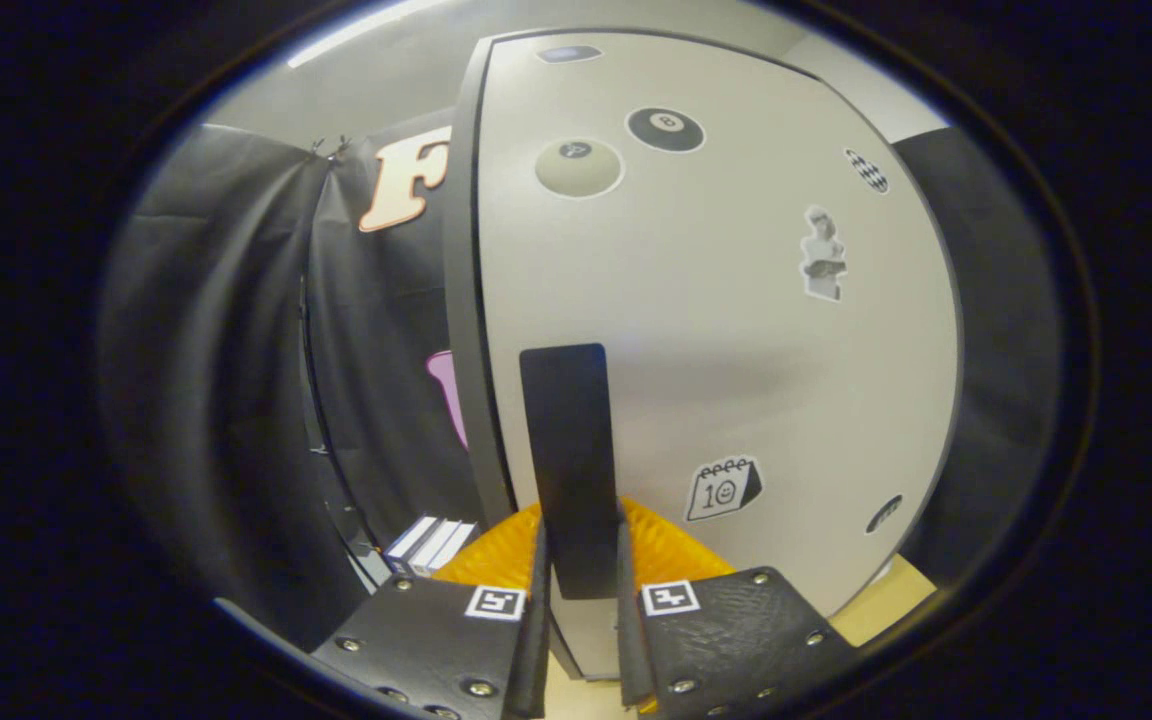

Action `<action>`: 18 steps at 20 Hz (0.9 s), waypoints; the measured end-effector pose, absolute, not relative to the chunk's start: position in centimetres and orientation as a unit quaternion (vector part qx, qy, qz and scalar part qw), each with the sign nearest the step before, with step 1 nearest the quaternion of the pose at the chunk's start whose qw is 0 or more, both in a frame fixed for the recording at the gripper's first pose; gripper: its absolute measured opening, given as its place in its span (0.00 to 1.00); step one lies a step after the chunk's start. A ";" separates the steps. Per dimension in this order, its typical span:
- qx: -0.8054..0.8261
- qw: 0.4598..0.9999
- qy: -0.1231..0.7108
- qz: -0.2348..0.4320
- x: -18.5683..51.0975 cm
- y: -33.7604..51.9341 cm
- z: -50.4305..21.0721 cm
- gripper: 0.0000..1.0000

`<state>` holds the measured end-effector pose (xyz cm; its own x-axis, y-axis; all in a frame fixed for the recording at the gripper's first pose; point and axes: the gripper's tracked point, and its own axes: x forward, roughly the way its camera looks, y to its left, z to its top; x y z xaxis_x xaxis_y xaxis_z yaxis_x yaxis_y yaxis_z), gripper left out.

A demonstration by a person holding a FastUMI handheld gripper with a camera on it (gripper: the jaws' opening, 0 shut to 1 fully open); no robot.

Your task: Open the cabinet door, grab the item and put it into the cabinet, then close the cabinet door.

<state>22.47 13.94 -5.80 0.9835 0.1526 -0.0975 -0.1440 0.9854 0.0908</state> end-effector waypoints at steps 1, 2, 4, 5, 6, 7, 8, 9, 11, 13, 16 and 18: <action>0.039 0.995 0.054 0.072 22.5 14.0 -5.9 0.28; 0.039 0.995 0.053 0.071 22.6 14.0 -5.9 0.28; 0.045 0.995 0.057 0.071 22.4 14.0 -5.9 0.28; 0.046 0.994 0.060 0.074 22.4 14.0 -6.0 0.28; 0.049 0.994 0.062 0.076 22.2 14.1 -6.1 0.28; 0.050 0.994 0.059 0.075 22.0 14.0 -5.9 0.23; 0.044 0.994 0.059 0.077 22.1 13.9 -6.0 0.18; 0.045 0.994 0.057 0.076 21.9 13.7 -5.8 0.19; 0.049 0.995 0.058 0.072 21.3 13.6 -5.8 0.18; 0.055 0.994 0.067 0.065 20.3 13.1 -5.8 0.18; 0.048 0.995 0.067 0.064 18.9 12.5 -5.7 0.18; 0.052 0.994 0.068 0.062 17.9 11.8 -5.6 0.18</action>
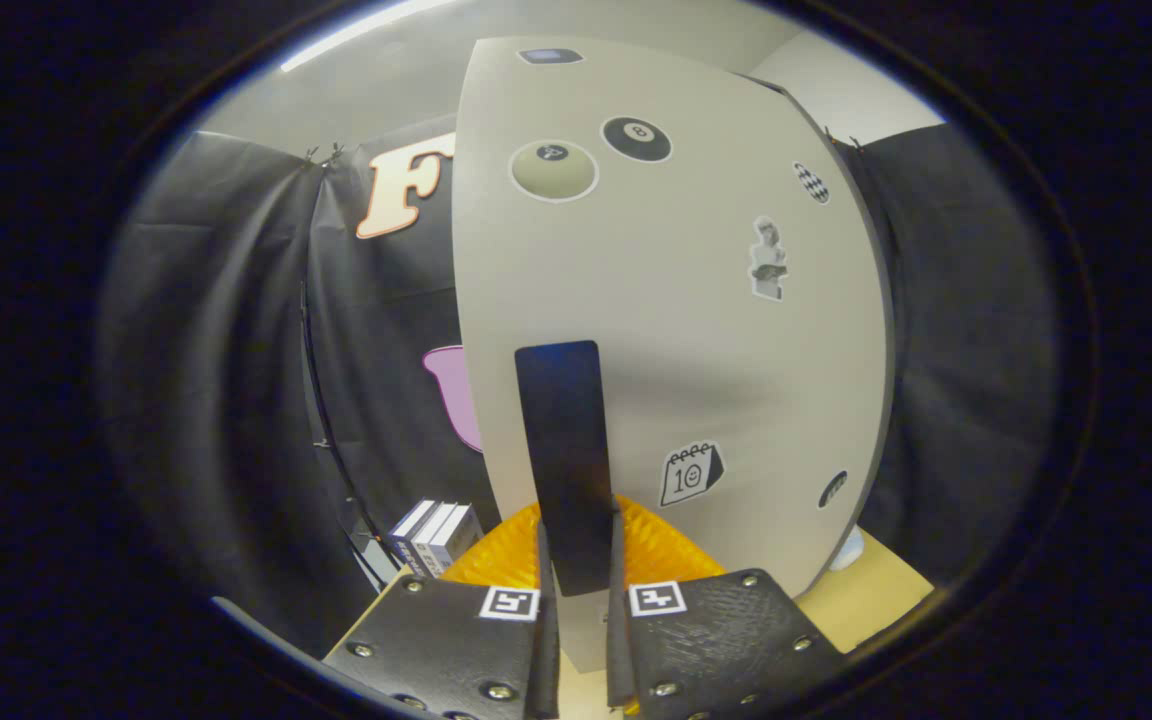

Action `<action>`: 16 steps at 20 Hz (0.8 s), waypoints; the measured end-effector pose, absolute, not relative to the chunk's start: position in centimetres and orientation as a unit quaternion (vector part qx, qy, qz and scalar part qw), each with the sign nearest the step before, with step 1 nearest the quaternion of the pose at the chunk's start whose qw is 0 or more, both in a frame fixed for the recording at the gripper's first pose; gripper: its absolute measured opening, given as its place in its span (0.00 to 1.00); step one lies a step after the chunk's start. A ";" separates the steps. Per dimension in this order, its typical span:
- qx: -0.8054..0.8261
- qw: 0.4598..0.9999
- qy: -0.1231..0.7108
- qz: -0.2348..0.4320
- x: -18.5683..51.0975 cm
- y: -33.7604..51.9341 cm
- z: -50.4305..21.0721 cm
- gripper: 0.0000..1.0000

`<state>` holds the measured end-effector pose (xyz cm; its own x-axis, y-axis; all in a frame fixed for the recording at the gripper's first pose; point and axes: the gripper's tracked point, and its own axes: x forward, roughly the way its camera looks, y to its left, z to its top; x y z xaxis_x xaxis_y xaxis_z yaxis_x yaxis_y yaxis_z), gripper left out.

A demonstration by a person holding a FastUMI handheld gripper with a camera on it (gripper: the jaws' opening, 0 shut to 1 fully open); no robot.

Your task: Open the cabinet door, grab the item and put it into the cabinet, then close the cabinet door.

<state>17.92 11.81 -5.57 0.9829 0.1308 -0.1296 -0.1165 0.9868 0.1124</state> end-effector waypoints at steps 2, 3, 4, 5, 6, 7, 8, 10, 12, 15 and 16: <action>0.055 0.994 0.069 0.057 16.9 11.0 -5.4 0.18; 0.057 0.994 0.071 0.054 16.5 10.6 -5.3 0.18; 0.062 0.994 0.071 0.052 16.2 10.2 -5.4 0.18; 0.063 0.994 0.071 0.050 15.7 9.6 -5.4 0.18; 0.065 0.994 0.070 0.048 15.0 9.0 -5.2 0.18; 0.066 0.994 0.068 0.047 14.5 8.5 -5.1 0.18; 0.066 0.994 0.069 0.046 14.0 8.0 -5.1 0.18; 0.071 0.994 0.071 0.045 13.2 7.0 -5.2 0.18; 0.074 0.994 0.071 0.042 12.5 5.9 -5.1 0.18; 0.084 0.993 0.070 0.038 11.8 4.2 -5.0 0.18; 0.090 0.993 0.068 0.037 11.5 3.6 -4.9 0.18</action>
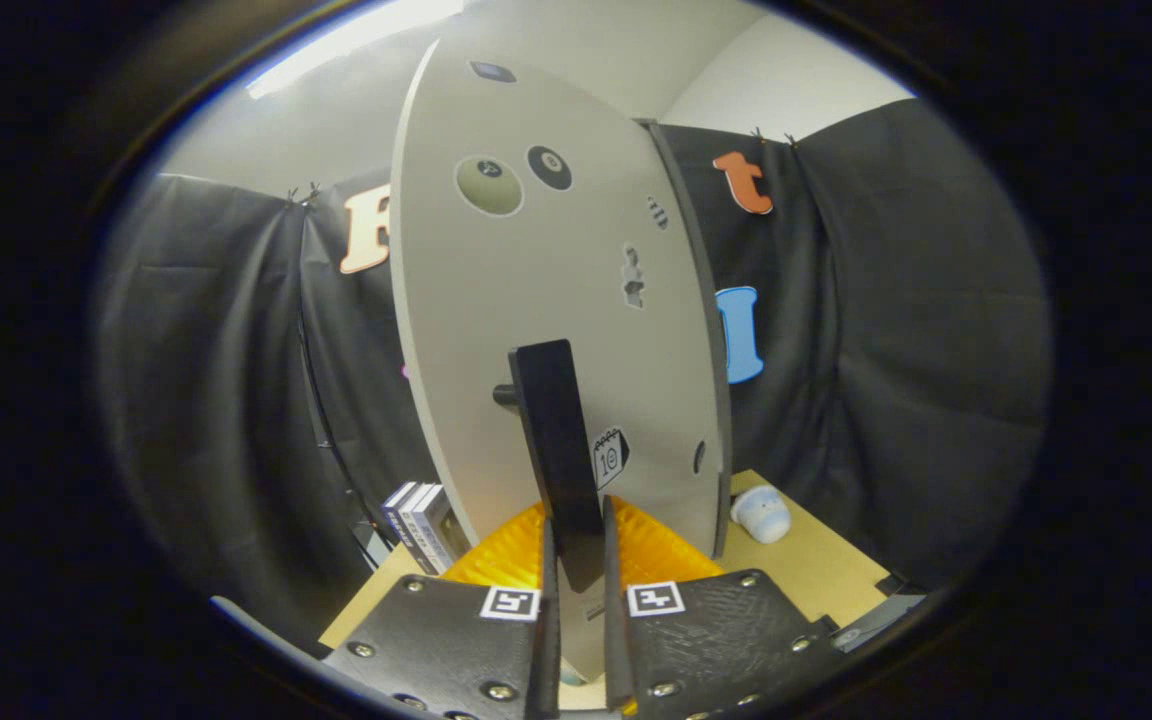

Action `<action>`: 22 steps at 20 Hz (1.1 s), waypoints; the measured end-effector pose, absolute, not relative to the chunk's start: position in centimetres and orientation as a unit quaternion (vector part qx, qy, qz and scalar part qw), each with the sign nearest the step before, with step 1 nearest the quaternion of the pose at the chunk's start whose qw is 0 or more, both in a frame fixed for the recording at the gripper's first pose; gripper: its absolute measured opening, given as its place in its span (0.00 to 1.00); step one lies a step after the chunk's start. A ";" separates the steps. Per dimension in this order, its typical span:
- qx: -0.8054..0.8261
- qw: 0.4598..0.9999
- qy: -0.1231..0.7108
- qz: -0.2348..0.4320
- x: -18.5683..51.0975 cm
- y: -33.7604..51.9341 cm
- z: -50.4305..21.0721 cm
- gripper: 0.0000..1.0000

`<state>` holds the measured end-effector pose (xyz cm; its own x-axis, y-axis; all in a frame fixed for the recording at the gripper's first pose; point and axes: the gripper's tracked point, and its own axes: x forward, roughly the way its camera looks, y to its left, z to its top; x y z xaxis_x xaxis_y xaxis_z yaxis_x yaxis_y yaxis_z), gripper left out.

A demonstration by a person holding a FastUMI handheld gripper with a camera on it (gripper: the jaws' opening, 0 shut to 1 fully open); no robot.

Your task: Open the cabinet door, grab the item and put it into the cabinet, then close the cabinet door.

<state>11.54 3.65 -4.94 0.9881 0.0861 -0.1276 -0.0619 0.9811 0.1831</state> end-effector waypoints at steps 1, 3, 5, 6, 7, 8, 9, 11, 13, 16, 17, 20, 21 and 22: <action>0.092 0.993 0.066 0.037 11.4 3.1 -4.9 0.18; 0.090 0.993 0.064 0.036 11.1 2.1 -4.8 0.18; 0.082 0.994 0.062 0.030 10.7 0.6 -4.7 0.17; 0.076 0.995 0.060 0.028 10.5 -0.1 -4.7 0.17; 0.073 0.995 0.056 0.025 10.5 -0.9 -4.5 0.17; 0.073 0.996 0.054 0.022 10.6 -1.6 -4.5 0.17; 0.074 0.996 0.050 0.021 10.4 -2.3 -4.5 0.17; 0.085 0.995 0.039 0.018 10.6 -3.4 -3.9 0.17; 0.093 0.995 0.034 0.021 10.8 -4.1 -3.7 0.17; 0.078 0.996 0.032 -0.001 10.7 -7.7 -3.5 0.11; 0.079 0.996 0.033 -0.007 10.9 -9.1 -3.4 0.11; 0.076 0.996 0.038 0.000 11.6 -11.4 -3.5 0.11; 0.076 0.996 0.038 0.005 11.7 -11.9 -3.4 0.11; 0.075 0.996 0.039 0.011 11.9 -12.3 -3.4 0.11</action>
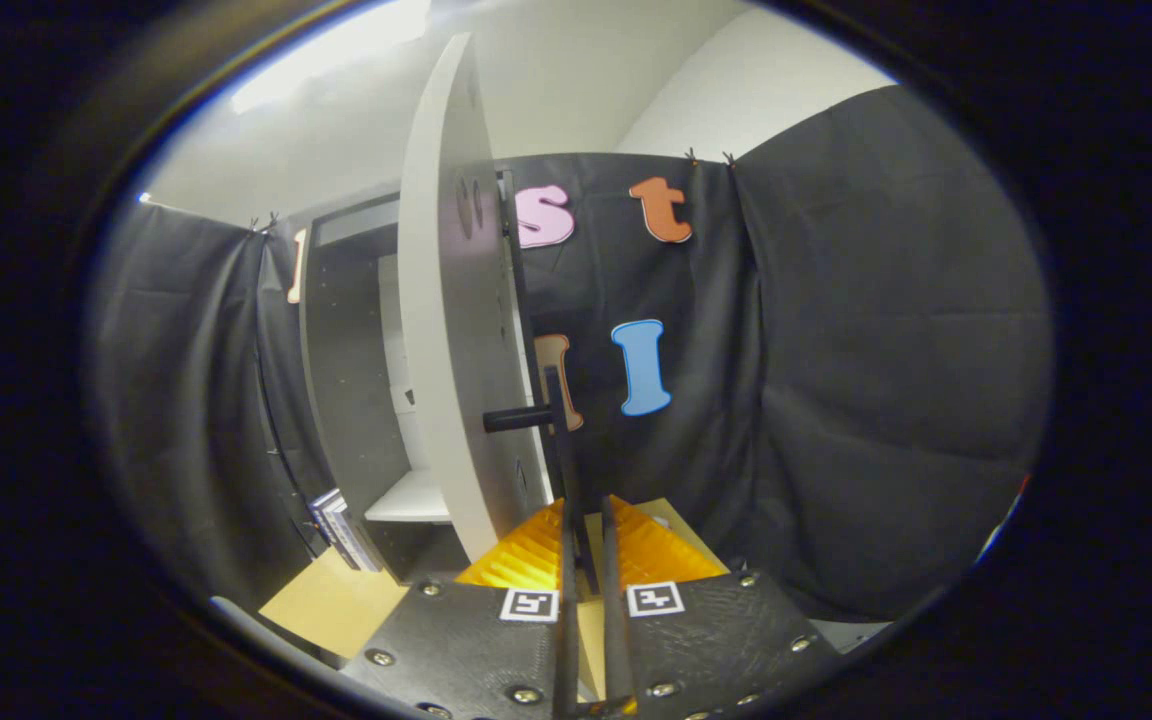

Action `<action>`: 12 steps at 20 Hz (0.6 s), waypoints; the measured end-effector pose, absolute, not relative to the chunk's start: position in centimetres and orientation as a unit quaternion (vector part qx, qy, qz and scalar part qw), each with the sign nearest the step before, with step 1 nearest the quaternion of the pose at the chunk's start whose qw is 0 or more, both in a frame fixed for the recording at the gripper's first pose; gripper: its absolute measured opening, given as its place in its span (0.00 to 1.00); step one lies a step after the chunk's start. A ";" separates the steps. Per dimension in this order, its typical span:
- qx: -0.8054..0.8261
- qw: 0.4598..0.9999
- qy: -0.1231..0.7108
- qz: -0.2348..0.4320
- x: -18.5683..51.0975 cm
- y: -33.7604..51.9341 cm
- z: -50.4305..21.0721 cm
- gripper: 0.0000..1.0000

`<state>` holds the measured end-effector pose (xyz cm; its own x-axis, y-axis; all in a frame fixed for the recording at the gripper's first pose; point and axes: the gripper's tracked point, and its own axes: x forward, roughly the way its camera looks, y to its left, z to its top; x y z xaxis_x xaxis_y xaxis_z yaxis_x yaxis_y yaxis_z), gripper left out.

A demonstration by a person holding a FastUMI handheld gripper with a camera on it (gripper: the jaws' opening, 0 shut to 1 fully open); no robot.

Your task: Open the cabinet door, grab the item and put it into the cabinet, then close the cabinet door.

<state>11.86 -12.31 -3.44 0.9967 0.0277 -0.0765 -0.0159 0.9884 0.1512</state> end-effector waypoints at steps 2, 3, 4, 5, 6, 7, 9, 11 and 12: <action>0.079 0.996 0.042 0.022 12.1 -12.9 -3.6 0.11; 0.079 0.995 0.045 0.031 12.1 -13.0 -3.6 0.11; 0.081 0.995 0.045 0.040 12.2 -12.9 -3.6 0.11; 0.082 0.994 0.047 0.059 12.1 -12.6 -3.5 0.11; 0.085 0.993 0.041 0.076 11.9 -12.2 -3.2 0.11; 0.088 0.992 0.042 0.083 12.0 -12.3 -3.1 0.11; 0.085 0.992 0.043 0.079 12.1 -12.9 -3.3 0.11; 0.076 0.993 0.048 0.071 11.7 -12.9 -3.6 0.11; 0.075 0.993 0.051 0.069 11.4 -12.7 -3.6 0.11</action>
